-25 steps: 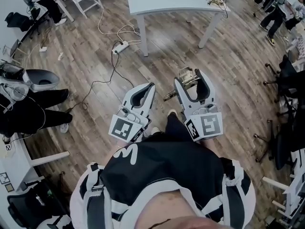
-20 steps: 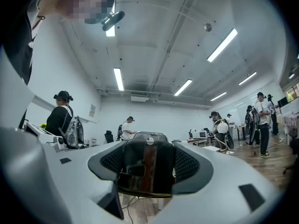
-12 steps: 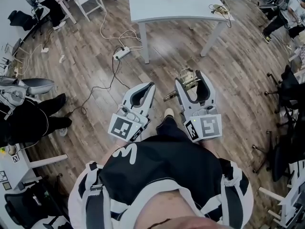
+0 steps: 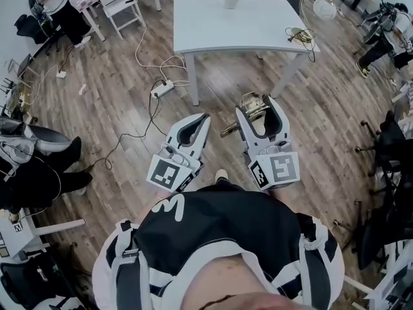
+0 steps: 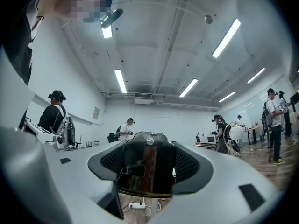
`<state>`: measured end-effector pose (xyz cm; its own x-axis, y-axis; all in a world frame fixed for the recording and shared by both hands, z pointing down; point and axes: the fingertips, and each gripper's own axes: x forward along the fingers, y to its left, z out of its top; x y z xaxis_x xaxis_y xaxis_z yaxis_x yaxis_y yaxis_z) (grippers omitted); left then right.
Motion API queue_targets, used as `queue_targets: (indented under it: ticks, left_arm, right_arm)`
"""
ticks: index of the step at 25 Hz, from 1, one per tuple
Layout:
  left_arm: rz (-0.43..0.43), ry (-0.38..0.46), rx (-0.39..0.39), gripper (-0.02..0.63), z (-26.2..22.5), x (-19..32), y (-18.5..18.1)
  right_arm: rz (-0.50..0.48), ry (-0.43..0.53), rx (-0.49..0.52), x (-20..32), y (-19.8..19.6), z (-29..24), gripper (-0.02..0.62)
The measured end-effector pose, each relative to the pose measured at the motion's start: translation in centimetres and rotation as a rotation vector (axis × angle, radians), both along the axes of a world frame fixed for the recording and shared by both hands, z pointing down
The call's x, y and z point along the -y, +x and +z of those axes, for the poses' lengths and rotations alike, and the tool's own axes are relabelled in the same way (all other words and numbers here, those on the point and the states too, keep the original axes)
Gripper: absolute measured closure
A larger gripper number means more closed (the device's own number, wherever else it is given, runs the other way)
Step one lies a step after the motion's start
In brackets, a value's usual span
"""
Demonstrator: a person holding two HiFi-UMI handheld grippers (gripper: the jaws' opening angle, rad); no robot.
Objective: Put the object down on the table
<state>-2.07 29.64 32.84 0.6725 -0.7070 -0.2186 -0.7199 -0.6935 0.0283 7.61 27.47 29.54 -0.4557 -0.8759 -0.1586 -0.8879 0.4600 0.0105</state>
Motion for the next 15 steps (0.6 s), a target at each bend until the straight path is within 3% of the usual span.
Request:
queue_targets:
  ticks: [10, 15]
  left_arm:
    - [-0.037, -0.010, 0.050, 0.601, 0.8, 6.0, 2.7]
    - [-0.054, -0.016, 0.008, 0.601, 1.2, 6.9, 4.1]
  right_arm:
    - [-0.051, 0.005, -0.011, 6.0, 2.4, 0.3, 0.287]
    - [-0.047, -0.026, 0.013, 7.7, 3.9, 1.9, 0.287]
